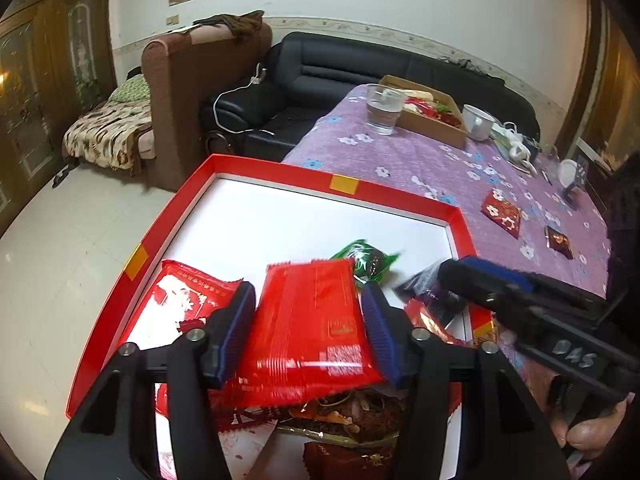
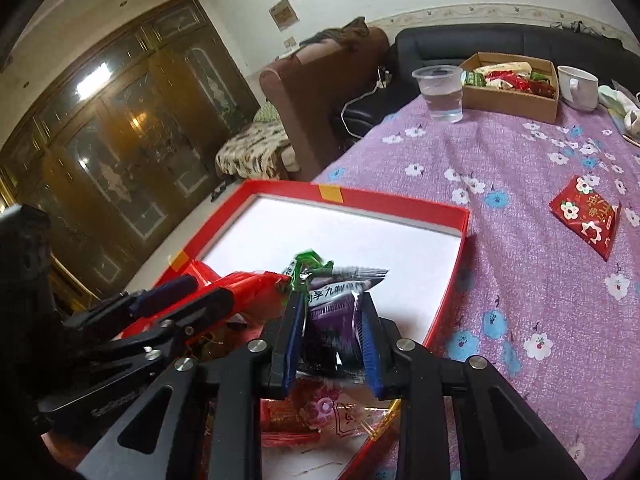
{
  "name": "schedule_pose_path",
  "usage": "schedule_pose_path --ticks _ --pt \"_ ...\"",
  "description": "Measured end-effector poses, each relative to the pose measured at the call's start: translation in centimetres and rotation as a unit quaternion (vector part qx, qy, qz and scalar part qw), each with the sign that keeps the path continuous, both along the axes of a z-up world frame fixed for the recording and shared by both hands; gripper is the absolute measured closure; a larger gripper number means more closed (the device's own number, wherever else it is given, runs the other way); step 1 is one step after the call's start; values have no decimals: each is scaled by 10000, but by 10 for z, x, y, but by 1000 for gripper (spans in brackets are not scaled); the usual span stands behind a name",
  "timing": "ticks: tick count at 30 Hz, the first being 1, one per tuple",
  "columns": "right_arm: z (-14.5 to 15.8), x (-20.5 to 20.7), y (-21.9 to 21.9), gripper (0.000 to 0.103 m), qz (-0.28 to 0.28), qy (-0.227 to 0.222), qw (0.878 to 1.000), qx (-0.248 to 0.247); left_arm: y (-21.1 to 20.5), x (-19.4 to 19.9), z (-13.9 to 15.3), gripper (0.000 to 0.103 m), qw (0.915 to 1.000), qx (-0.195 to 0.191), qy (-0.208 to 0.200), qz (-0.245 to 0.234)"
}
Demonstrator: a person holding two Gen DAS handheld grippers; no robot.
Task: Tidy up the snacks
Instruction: 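Carry both packets over the tray and open both grippers, then move both open grippers back over the remaining packets on the table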
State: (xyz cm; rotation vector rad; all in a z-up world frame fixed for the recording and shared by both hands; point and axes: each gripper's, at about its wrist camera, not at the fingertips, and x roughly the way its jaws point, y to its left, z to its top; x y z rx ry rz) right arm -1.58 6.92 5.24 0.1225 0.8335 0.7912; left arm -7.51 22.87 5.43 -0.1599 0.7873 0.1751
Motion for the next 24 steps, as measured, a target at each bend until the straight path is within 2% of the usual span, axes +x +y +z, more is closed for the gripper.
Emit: schedule_pose_path --ticks 1,3,6,11,16,18,21,24 --pt "1 0 -3 57 -30 2 10000 77 1 0 0 43 10000 -38 2 23" --pt "5 1 -10 50 -80 10 9995 290 2 -1 0 43 10000 -60 -5 50" --pt "6 6 -16 48 -215 -6 9993 308 -1 0 -1 43 10000 -32 20 42" --pt "-2 19 -29 46 -473 295 9976 410 -9 1 -3 40 10000 32 58 -25" --pt "-2 26 -43 44 -710 384 9956 479 -14 1 -3 40 9999 100 116 -65" --pt "-1 30 -54 41 -868 463 9936 549 -16 2 -3 39 9998 114 139 -88" --pt "2 39 -81 40 -1212 573 9890 626 -21 3 -5 32 9993 151 266 -225" --pt "5 51 -124 39 -1797 663 9792 676 -27 3 -7 32 9987 270 313 -287"
